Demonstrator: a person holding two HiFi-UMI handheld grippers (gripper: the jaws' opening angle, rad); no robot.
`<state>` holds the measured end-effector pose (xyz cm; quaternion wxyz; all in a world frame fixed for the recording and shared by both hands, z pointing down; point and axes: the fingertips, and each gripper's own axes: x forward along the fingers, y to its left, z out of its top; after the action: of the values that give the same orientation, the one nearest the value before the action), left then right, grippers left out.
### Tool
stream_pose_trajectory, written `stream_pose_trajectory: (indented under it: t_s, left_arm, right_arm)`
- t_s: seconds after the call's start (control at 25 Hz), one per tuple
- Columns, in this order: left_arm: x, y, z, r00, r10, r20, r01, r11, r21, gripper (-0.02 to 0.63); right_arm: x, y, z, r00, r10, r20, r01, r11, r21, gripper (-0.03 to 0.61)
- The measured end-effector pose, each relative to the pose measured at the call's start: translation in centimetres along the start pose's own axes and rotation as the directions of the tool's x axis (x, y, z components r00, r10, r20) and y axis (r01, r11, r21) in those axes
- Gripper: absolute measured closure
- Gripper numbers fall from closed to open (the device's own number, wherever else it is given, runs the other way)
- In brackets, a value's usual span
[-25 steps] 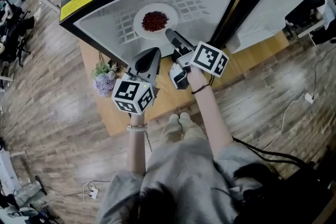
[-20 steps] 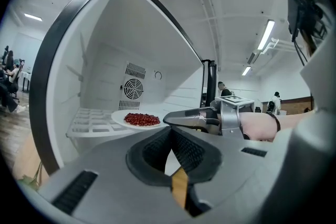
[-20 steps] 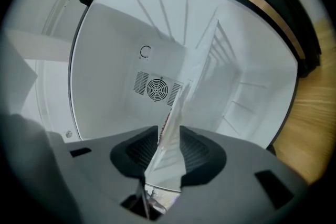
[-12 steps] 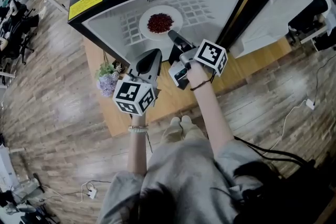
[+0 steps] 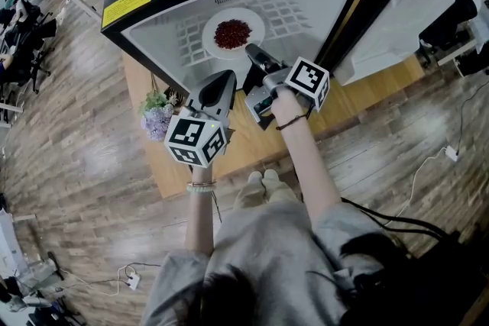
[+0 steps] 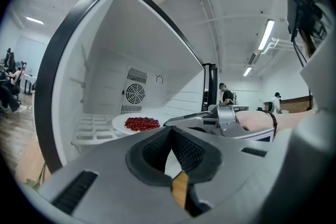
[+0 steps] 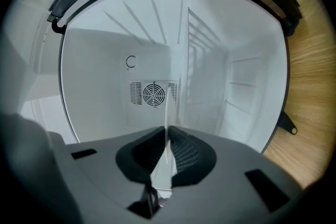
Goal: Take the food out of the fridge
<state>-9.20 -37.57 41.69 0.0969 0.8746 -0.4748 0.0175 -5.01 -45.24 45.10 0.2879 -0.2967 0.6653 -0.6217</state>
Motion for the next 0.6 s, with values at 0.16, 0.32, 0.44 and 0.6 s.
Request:
stream_pose_trajectory:
  t_s: [0.16,0.32,0.44,0.6]
  left_arm:
    - [-0.1,-0.1,0.2,1.000,-0.002,0.005,0.002,1.000,0.004,0.606]
    - [-0.1,-0.3,0.4,1.000,-0.002,0.010,0.002,1.000,0.008,0.606]
    - [-0.4,-0.5,0.8,1.000,-0.004,0.016,0.004,1.000,0.012,0.606]
    - [-1.1,-1.0,1.3,0.999,-0.009,0.031,0.009,1.000,0.024,0.606]
  right_arm:
    - [-0.2,0.4,-0.2,1.000,0.014,0.000,-0.014,1.000,0.010,0.543]
    - [-0.4,0.6,-0.2,0.999,0.034,0.003,-0.034,0.999,0.029,0.543]
    - [-0.8,1.0,-0.3,0.999,0.043,0.008,-0.044,0.998,0.040,0.543]
    - [-1.8,1.7,-0.6,0.998,0.066,0.011,-0.066,0.997,0.045,0.544]
